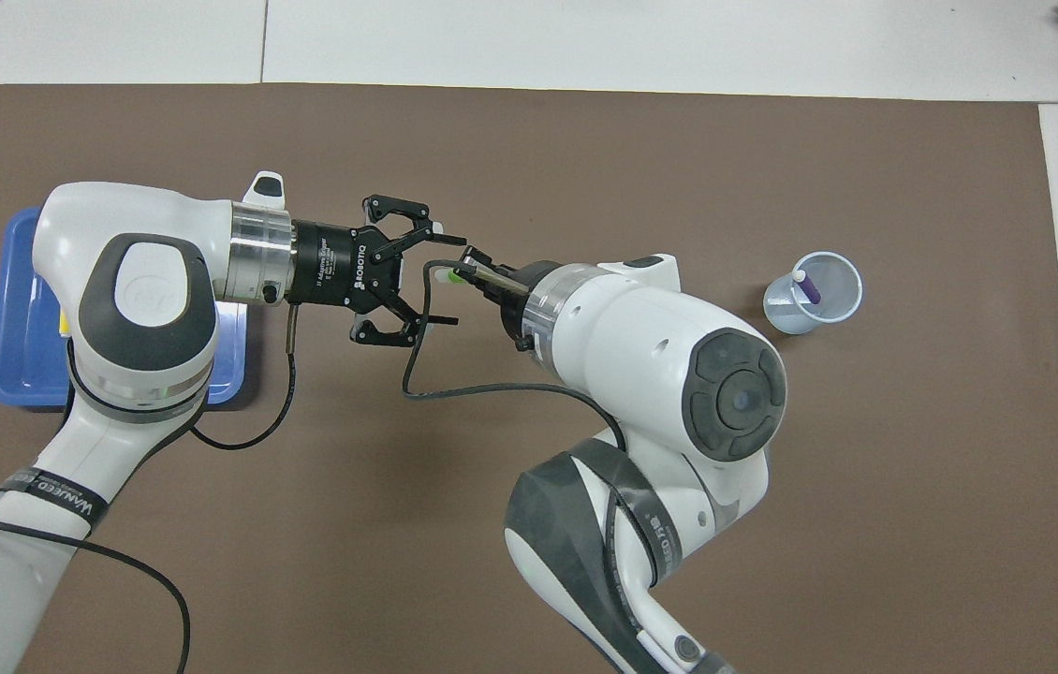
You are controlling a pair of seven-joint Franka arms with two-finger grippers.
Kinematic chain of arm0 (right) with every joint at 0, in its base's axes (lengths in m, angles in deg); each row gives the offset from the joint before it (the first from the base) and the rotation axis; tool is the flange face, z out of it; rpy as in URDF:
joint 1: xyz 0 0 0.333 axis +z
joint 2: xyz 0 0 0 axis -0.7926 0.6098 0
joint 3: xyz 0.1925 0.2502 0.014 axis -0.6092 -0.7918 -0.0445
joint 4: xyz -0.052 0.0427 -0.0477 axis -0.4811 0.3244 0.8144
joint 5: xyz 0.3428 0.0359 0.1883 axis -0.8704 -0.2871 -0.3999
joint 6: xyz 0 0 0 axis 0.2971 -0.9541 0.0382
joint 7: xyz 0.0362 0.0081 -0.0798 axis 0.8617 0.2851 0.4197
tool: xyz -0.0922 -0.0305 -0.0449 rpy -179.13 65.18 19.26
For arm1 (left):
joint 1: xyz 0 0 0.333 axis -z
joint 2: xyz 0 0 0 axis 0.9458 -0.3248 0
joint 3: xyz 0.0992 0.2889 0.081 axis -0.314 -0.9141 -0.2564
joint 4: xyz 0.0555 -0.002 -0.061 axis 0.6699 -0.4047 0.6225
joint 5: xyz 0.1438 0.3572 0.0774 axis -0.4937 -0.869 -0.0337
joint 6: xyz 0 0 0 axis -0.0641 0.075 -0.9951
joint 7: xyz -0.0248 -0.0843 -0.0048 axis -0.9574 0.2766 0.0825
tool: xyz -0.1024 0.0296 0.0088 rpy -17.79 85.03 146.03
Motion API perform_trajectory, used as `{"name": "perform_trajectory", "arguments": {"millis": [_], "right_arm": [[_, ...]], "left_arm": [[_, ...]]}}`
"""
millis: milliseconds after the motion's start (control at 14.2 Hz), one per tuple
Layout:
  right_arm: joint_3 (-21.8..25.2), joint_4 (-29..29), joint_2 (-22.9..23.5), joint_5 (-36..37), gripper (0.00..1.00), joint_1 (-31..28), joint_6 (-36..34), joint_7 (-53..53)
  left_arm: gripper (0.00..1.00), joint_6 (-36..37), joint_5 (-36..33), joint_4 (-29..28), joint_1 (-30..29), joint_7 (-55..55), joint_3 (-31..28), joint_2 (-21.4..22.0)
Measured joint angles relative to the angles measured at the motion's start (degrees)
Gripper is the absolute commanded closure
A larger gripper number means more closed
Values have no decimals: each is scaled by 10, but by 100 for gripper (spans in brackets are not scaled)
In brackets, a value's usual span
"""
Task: Transfer and insert pens with both arms
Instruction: 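Insert the green pen into the cup while the left gripper reaches the tray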
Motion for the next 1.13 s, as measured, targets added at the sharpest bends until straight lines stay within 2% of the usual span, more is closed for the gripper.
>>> {"name": "perform_trajectory", "arguments": {"millis": [141, 352, 492, 774, 985, 1125], "right_arm": [[2, -1, 0, 0, 100, -14, -1, 26], [4, -7, -7, 0, 100, -47, -39, 69], [5, -10, -22, 1, 100, -78, -93, 152], [6, -10, -42, 1, 100, -139, -162, 292], [6, -9, -43, 1, 100, -167, -177, 340], [6, -8, -43, 1, 100, -182, -179, 353]], "left_arm": [[0, -2, -49, 0, 0, 0, -2, 6], [0, -2, -216, -1, -5, 9, -11, 20], [0, 8, -316, -1, -20, 53, -13, 26], [0, 33, -353, -3, -71, 182, -17, 29], [0, 44, -442, -5, -82, 211, -16, 33], [0, 45, -477, -12, -82, 248, -14, 37]]}}
